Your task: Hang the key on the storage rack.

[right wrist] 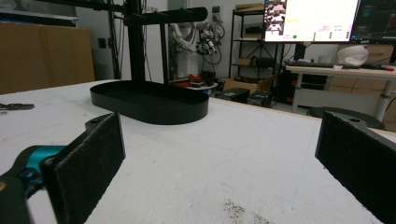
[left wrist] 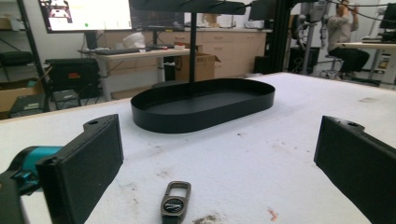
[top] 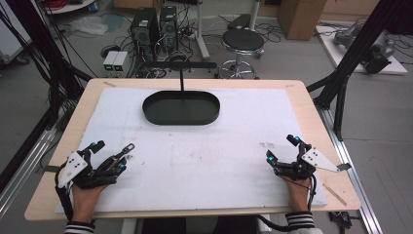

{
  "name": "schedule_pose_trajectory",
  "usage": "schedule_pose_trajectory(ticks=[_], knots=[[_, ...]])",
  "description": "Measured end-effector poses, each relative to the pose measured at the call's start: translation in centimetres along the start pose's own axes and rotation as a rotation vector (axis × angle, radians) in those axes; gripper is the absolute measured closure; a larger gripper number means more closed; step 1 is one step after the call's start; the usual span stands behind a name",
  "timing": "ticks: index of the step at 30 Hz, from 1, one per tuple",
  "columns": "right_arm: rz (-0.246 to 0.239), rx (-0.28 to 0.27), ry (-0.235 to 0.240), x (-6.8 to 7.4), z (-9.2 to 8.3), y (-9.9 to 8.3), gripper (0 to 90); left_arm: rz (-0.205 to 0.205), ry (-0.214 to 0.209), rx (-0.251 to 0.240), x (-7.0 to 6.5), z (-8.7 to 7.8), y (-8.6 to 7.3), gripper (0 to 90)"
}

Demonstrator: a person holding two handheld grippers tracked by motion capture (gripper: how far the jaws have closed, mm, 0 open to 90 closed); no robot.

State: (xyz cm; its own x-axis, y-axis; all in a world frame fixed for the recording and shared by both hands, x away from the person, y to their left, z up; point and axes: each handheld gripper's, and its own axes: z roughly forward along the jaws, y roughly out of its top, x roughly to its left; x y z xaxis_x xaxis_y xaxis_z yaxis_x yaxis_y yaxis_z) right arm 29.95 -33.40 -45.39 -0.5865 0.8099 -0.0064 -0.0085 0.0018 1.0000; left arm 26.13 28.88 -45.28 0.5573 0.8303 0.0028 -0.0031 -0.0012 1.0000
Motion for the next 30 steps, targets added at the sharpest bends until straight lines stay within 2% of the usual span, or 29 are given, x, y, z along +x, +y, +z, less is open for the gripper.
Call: schedule_pose_trajectory(ticks=[3,6,9,10,14,19,22,28,30], knots=[[-0.005,0.000,0.000,0.0,0.0,0.0,0.4,0.003,0.003,0.022,0.3,-0.3,0.3,1.8],[0.000,0.002,0.000,0.0,0.0,0.0,0.4,-0.022,0.002,-0.006,0.9,-0.9,0.9,1.8],[-0.011,0.000,0.002,0.0,0.0,0.0,0.4,-0.016,0.002,0.003,1.6,-1.3,1.5,1.8],[-0.013,0.002,0.001,0.0,0.0,0.0,0.4,-0.014,0.010,0.006,2.3,-1.8,2.1,1.8],[-0.007,0.004,0.002,0.0,0.0,0.0,0.4,-0.021,-0.012,0.022,3.9,-2.6,3.1,1.8],[-0.008,0.007,0.002,0.1,0.0,0.0,0.4,0.010,-0.046,0.094,5.3,-3.1,4.4,1.7],[-0.006,0.007,0.003,0.1,0.0,0.0,0.4,0.029,-0.084,0.134,5.9,-3.1,5.1,1.8],[-0.007,0.007,0.002,0.1,0.0,0.0,0.4,0.037,-0.100,0.211,6.5,-3.0,6.2,1.8],[-0.007,0.007,0.002,0.1,0.0,0.0,0.5,0.067,-0.087,0.241,6.6,-2.8,6.6,1.7]])
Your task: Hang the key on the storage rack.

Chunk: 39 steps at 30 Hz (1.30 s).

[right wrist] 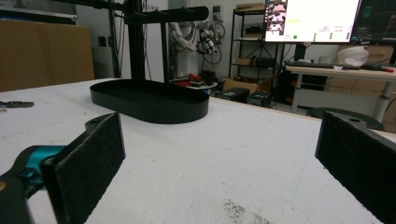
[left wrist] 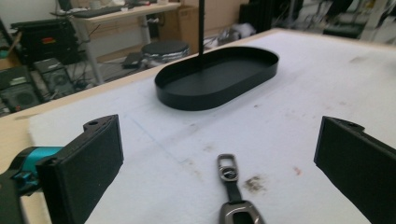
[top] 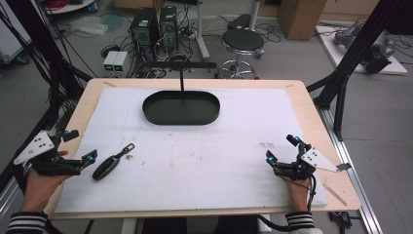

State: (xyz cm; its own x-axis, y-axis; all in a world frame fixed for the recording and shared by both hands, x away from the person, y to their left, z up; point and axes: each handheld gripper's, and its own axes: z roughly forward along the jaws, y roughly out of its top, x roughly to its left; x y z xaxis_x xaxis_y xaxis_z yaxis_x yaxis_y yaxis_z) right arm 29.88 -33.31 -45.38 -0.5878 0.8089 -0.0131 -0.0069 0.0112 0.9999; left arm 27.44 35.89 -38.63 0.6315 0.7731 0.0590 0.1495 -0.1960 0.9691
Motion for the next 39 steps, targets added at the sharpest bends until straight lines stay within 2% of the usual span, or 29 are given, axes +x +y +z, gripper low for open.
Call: schedule_pose_trajectory(ticks=[5,9,14,21,29,35,39], knots=[[0.000,0.000,0.000,0.0,0.0,0.0,0.4,0.040,-0.029,0.085,0.1,0.3,1.1,1.7],[-0.001,0.000,-0.001,0.0,0.0,0.0,0.4,0.049,-0.044,0.144,0.2,0.5,1.8,1.8],[0.000,-0.001,-0.001,0.0,0.0,0.0,0.4,0.102,-0.037,0.246,0.0,0.9,2.6,1.8],[-0.001,0.000,-0.003,0.0,0.0,0.0,0.4,0.142,-0.061,0.364,-0.4,1.8,3.8,1.8],[0.000,0.000,-0.001,0.0,0.0,0.0,0.4,0.127,-0.086,0.474,-1.0,3.3,3.7,1.8],[0.000,-0.001,-0.001,0.0,0.0,0.0,0.4,0.110,-0.079,0.573,-1.1,4.4,3.4,1.9],[-0.002,-0.002,-0.001,0.0,0.0,0.0,0.5,0.100,-0.083,0.604,-1.1,4.7,3.3,1.9]])
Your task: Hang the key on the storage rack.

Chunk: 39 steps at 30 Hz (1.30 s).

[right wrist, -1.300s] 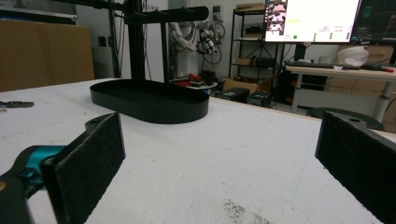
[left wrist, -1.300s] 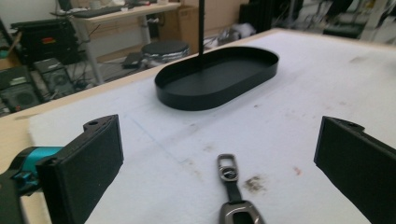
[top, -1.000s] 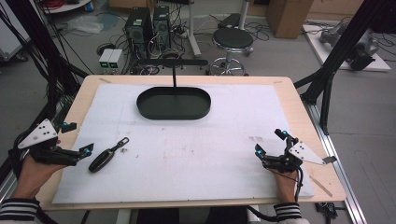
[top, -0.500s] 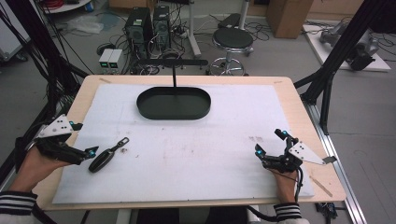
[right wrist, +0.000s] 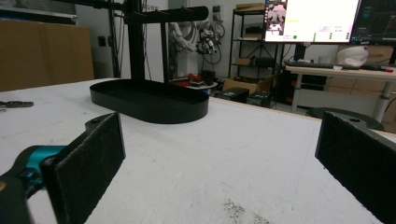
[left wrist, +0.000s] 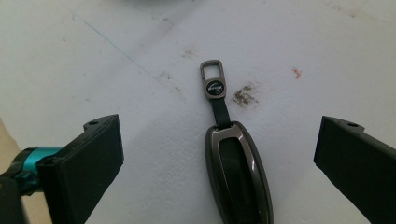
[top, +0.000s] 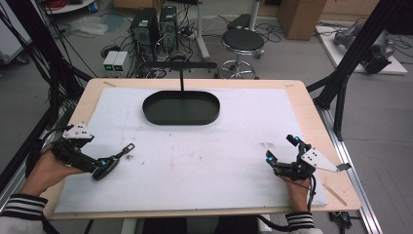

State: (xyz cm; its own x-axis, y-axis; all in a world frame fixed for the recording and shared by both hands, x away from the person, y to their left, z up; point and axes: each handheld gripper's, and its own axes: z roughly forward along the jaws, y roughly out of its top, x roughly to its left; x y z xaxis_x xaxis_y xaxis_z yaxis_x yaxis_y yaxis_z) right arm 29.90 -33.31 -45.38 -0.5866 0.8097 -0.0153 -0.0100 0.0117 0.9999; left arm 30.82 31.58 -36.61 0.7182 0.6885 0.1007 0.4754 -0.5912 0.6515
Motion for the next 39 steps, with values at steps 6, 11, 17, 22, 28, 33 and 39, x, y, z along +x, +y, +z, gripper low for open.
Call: schedule_pose_trajectory(ticks=[6,11,17,22,28,33,39], knots=[[0.002,0.001,0.000,0.0,0.0,0.0,0.4,-0.027,-0.027,0.084,-0.1,0.8,0.1,1.9],[0.003,0.001,0.001,0.0,0.0,0.0,0.5,-0.035,-0.039,0.134,-0.1,1.5,0.2,1.9],[-0.004,-0.005,-0.001,-0.1,0.0,0.0,0.4,-0.044,-0.034,0.191,-0.2,2.3,0.3,2.0],[-0.002,-0.004,-0.001,-0.1,0.0,0.0,0.4,-0.060,-0.036,0.239,-0.4,3.1,0.3,2.0],[0.003,-0.002,-0.004,-0.1,0.0,0.0,0.4,-0.096,-0.020,0.315,-0.5,4.0,0.1,2.0],[0.006,-0.003,-0.004,-0.1,0.0,0.0,0.4,-0.110,-0.015,0.348,-0.7,4.4,0.2,2.0],[0.006,-0.003,-0.004,-0.1,0.0,0.0,0.4,-0.105,-0.008,0.373,-0.6,4.6,0.2,2.1]])
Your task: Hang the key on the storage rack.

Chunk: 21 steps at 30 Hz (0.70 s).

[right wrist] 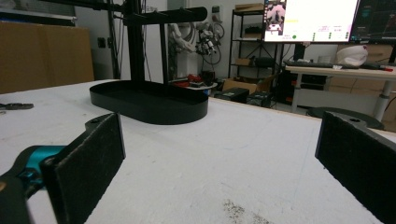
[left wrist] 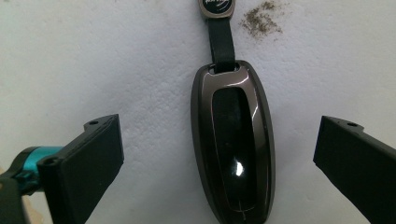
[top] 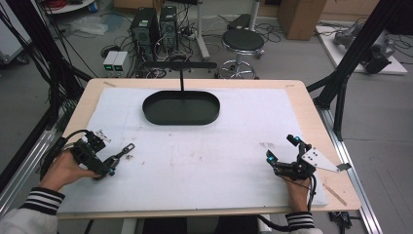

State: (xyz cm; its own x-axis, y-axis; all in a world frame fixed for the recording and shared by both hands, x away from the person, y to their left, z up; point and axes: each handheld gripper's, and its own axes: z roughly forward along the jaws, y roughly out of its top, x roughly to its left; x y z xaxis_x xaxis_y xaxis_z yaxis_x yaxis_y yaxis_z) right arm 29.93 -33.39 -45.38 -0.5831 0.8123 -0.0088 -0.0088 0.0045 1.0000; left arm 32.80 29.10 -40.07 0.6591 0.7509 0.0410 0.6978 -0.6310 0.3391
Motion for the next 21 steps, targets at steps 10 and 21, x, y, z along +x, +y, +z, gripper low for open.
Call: schedule_pose_trajectory(ticks=[10,21], knots=[[0.001,0.001,0.002,-0.02,-0.01,0.00,0.4,-0.007,0.014,0.028,-0.11,0.32,0.09,13.7],[0.003,-0.001,0.001,-0.03,0.00,-0.01,0.4,0.000,-0.009,0.054,-0.33,0.51,0.28,21.0]])
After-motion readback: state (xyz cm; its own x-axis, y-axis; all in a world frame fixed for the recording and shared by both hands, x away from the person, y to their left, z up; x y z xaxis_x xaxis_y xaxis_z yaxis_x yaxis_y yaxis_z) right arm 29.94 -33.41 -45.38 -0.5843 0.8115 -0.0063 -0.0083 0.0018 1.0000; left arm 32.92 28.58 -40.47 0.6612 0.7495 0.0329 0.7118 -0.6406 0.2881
